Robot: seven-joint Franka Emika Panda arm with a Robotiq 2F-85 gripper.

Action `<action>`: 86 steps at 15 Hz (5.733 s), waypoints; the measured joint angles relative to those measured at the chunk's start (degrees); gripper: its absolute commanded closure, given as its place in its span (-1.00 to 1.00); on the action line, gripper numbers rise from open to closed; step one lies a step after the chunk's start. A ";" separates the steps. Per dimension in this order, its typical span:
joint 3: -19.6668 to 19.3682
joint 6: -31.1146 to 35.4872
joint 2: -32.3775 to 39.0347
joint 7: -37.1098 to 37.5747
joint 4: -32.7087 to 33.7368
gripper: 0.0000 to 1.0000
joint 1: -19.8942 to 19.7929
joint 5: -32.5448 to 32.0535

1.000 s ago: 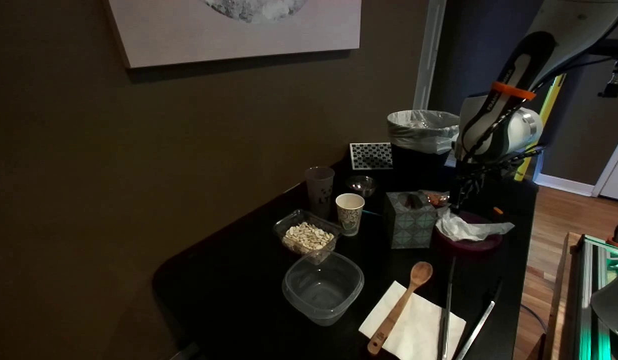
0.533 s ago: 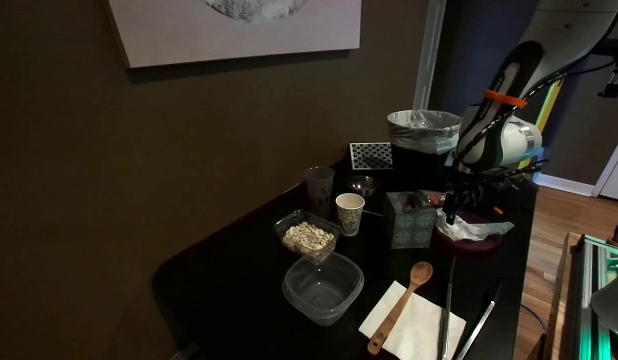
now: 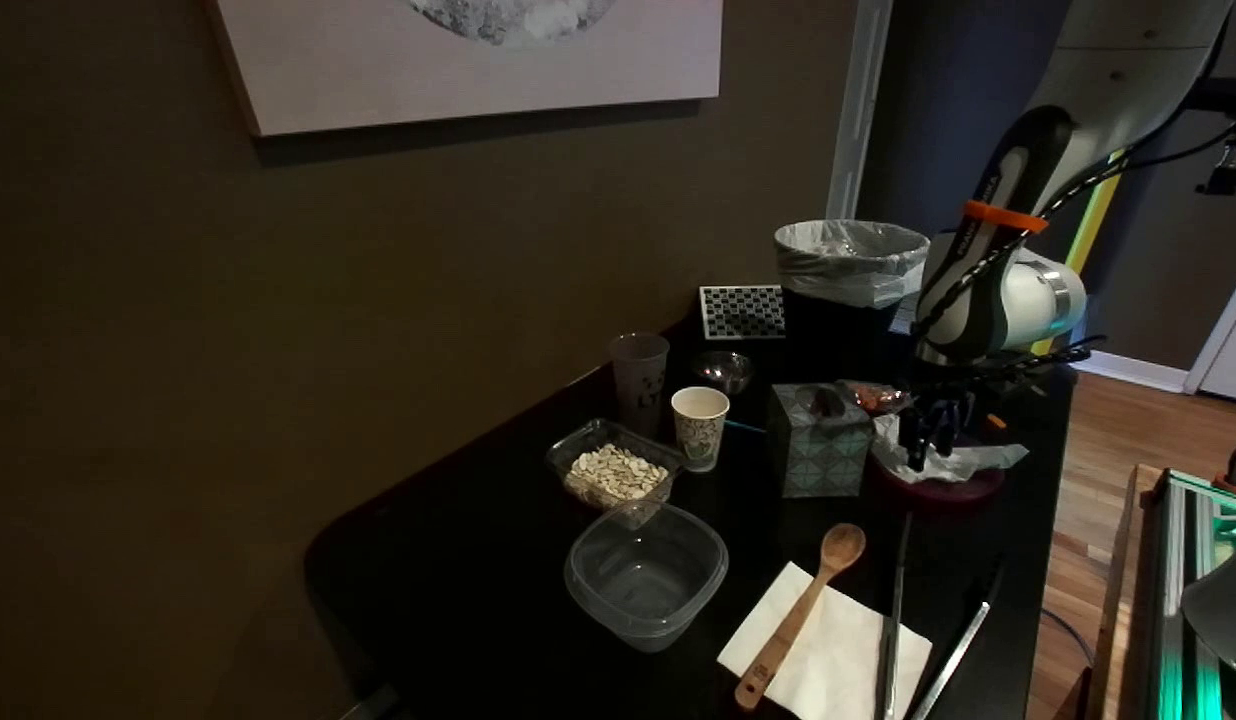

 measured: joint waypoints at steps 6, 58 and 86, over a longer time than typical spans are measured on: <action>-0.72 0.00 0.50 0.00 0.25 0.99 0.06 -0.30; 8.97 8.18 -8.40 -11.23 8.47 -0.42 -7.53 13.45; -6.06 -21.88 -23.89 -3.49 4.20 -1.00 2.67 0.14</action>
